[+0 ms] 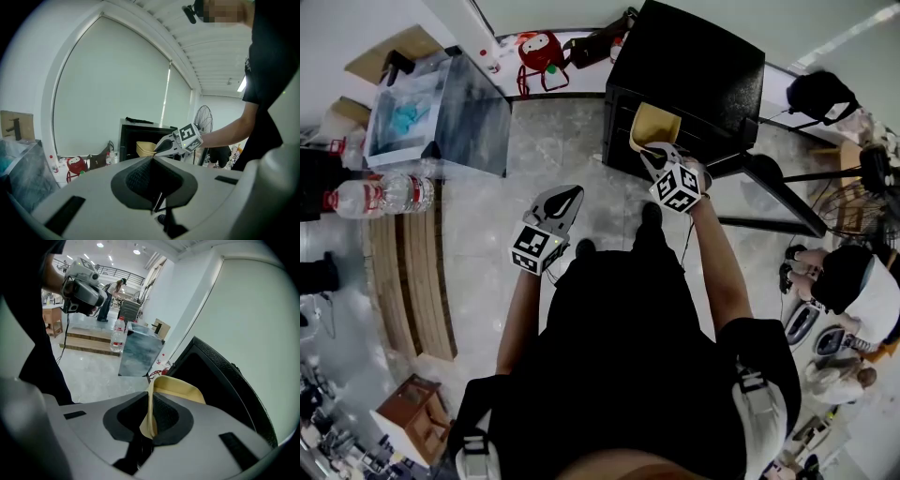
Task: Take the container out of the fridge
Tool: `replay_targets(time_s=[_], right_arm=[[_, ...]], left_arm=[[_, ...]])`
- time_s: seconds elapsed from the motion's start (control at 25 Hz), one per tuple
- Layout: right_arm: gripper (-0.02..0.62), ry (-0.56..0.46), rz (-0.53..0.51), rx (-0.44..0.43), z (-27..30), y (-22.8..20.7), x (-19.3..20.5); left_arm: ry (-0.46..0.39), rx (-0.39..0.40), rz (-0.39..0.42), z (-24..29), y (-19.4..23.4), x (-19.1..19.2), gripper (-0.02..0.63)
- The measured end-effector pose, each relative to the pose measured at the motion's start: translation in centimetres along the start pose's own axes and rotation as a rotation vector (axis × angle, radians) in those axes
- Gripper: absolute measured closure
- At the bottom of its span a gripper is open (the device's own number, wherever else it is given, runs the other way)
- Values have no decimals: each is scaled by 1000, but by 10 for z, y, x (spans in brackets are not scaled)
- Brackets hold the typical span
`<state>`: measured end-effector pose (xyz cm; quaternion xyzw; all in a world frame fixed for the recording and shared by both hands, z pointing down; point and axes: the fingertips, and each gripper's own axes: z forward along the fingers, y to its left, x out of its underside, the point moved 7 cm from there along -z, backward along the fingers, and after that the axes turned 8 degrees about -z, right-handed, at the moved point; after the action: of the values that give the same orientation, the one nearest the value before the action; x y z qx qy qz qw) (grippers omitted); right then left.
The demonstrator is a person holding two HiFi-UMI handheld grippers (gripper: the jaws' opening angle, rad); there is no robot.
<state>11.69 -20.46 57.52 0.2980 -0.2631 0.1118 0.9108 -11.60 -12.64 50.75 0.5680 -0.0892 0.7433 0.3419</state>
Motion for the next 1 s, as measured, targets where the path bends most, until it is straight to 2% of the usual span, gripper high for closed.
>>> replay_targets(time_s=[1.0], right_arm=[[568,14,-2,9,10,89,-80]], left_arm=[[25,36,17,-102,32,47,587]])
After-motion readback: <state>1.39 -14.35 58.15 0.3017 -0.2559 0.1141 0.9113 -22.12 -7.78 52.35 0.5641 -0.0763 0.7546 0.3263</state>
